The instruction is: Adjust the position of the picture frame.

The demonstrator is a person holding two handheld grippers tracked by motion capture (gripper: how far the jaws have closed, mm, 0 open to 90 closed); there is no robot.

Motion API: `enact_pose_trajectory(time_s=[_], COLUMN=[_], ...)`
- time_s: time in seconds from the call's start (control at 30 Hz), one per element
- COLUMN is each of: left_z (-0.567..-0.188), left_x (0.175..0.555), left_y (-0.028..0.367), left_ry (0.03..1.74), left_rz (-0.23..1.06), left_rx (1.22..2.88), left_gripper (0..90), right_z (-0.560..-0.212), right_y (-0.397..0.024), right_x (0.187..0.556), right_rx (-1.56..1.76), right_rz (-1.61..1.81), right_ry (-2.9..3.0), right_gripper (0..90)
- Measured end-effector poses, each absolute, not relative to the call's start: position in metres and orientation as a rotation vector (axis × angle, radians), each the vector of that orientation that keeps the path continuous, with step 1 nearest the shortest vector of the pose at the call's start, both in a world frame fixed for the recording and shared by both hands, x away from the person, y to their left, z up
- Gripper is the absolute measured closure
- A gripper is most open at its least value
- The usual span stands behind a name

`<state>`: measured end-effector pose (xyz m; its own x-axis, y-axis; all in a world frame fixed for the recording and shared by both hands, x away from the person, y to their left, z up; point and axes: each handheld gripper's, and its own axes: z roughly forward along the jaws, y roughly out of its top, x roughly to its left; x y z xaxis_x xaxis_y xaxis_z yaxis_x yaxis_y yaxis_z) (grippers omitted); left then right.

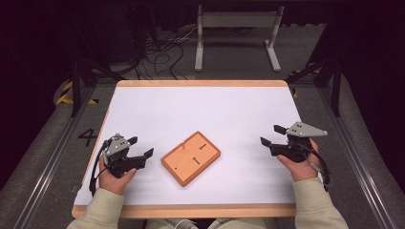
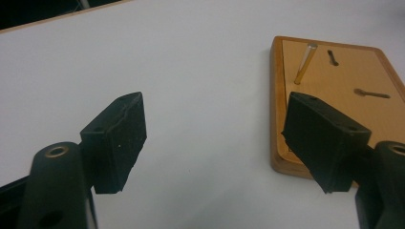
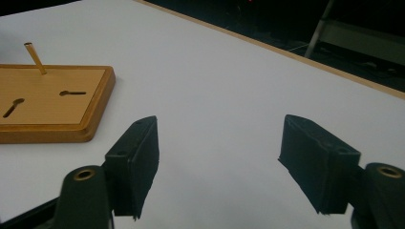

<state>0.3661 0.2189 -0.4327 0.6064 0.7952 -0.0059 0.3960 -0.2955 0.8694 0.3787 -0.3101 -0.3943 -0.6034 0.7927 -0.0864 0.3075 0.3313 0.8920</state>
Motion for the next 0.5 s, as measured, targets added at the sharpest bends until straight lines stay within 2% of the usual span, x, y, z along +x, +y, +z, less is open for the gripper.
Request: enact_pose_trajectory(time_s=[0.13,0.27,0.4,0.5], left_z=[-0.4332,-0.4335,-0.433,-0.432], left_x=[0.3676,0.3692,0.3712,0.3732], left_y=[0.2181,0.2156,0.2138,0.211], left_ry=[0.964,0.971,0.963,0.966], left_rz=[0.55,0.548,0.546,0.548], left_rx=[1.924,1.935,1.94,1.949], left_gripper=[29.0,44.1,49.1,62.8], right_z=[-0.3944,-0.3943,-0.3946,-0.3952], right_y=[-0.3103,-0.3112,-0.3126,-0.315], right_x=[0.3777,0.3762,0.3748,0.3723], right_rx=[0.957,0.954,0.96,0.971], right_rz=[1.235,1.233,1.23,1.225], right_ry=[2.091,2.095,2.094,2.093], right_gripper=[36.5,38.2,38.3,38.2])
